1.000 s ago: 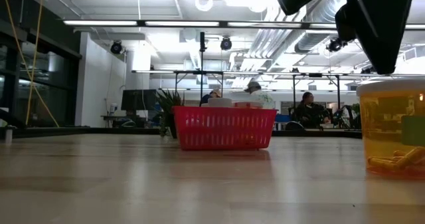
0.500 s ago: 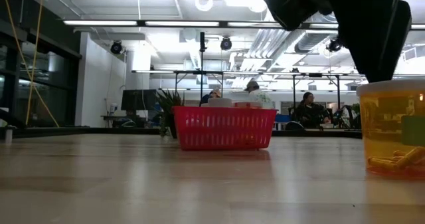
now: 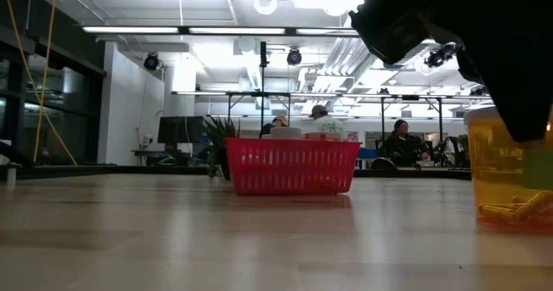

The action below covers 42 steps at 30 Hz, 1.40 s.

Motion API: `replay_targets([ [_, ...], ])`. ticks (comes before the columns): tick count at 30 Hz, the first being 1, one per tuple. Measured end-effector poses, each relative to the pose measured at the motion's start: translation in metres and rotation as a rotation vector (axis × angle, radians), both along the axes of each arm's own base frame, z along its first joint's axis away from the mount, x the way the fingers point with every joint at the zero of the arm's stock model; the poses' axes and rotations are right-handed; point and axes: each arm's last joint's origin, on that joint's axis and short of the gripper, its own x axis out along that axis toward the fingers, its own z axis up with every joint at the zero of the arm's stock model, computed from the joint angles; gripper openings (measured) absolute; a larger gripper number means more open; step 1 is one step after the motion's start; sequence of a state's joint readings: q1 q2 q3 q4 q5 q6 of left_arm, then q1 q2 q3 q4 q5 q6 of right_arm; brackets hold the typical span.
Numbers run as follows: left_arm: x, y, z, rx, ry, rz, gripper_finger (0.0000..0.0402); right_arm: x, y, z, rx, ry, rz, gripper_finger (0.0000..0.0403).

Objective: Pick and place pill bottles into a basket
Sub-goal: Put the orange pill bottle into the red bin

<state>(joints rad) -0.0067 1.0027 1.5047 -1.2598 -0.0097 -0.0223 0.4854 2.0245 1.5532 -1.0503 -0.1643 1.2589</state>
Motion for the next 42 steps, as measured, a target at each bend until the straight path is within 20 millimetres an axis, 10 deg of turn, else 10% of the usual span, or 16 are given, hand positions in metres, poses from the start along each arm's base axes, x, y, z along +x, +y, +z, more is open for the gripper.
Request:
replay_targets([
  [31, 0.000, 0.000, 0.000, 0.000, -0.001, 0.001, 0.0317, -0.002, -0.002, -0.016, 0.009, -0.015, 0.002, 0.0296],
  [42, 0.000, 0.000, 0.000, -0.001, -0.001, 0.001, 0.0317, 0.000, -0.003, -0.016, 0.017, -0.022, 0.022, 0.0211],
])
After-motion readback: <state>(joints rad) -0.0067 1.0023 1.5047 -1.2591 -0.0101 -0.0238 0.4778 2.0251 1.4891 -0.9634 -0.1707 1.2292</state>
